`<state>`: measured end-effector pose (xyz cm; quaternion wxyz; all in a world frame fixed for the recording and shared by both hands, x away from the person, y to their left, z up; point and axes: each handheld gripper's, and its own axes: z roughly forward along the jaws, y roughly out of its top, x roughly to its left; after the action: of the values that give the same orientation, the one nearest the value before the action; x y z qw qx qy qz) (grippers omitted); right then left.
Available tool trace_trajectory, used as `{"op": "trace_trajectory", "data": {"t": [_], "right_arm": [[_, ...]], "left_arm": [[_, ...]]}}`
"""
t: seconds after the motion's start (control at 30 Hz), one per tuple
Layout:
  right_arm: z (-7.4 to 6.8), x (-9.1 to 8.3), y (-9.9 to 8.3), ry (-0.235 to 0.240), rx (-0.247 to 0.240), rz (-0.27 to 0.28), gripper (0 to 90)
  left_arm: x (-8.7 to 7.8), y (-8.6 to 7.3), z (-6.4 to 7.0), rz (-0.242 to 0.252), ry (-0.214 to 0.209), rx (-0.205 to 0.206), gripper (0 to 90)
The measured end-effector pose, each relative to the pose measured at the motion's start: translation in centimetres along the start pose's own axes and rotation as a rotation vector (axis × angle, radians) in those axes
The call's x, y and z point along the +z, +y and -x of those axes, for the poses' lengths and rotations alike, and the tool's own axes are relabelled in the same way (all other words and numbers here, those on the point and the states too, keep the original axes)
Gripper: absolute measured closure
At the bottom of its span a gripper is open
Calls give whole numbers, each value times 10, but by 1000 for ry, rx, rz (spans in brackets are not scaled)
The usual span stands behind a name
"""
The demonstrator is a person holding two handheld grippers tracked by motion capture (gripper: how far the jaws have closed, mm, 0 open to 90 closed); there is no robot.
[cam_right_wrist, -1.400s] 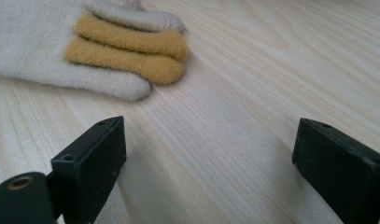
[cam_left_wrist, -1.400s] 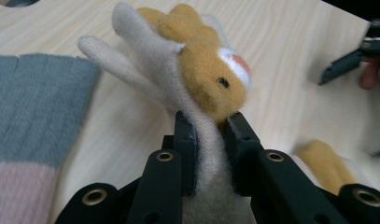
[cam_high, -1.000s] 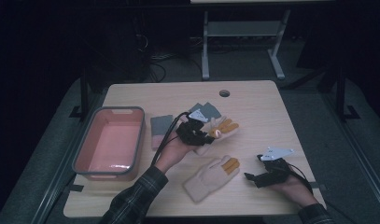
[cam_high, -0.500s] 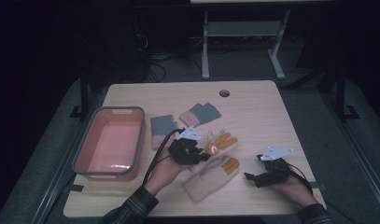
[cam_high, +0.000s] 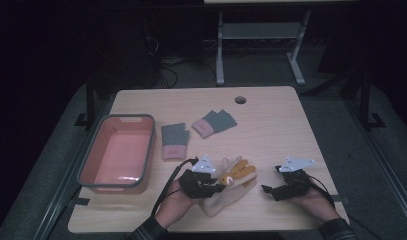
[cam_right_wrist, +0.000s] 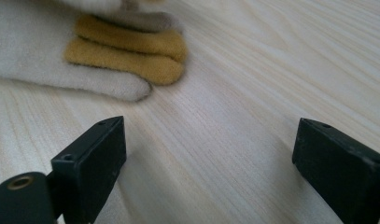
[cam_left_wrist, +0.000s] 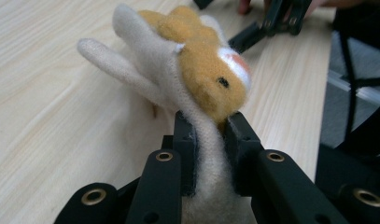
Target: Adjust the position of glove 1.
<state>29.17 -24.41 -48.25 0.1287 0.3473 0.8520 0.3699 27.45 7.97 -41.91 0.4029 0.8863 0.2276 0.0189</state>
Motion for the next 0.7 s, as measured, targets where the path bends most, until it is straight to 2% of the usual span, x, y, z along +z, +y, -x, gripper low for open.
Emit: {"op": "trace_trajectory", "data": {"t": [0.13, 0.27, 0.3, 0.43, 0.53, 0.6, 0.7], "right_arm": [[0, 0, 0, 1, 1, 0, 96], [0, 0, 0, 1, 1, 1, 96], [0, 0, 0, 1, 0, 0, 96], [0, 0, 0, 1, 0, -2, 96], [0, 0, 0, 1, 0, -2, 96], [0, 0, 0, 1, 1, -1, 96], [0, 0, 0, 1, 0, -2, 96]], "left_arm": [[8, -7, -1, -25, -3, -5, 754], [13, -10, 0, -53, -37, 9, 713], [15, -11, 2, -46, -42, 3, 696], [17, -9, 4, -46, -28, 26, 638], [19, -9, 3, -69, -23, 38, 434], [19, -9, 4, -84, 3, 58, 292], [18, -8, 3, -72, 21, 53, 173]]}}
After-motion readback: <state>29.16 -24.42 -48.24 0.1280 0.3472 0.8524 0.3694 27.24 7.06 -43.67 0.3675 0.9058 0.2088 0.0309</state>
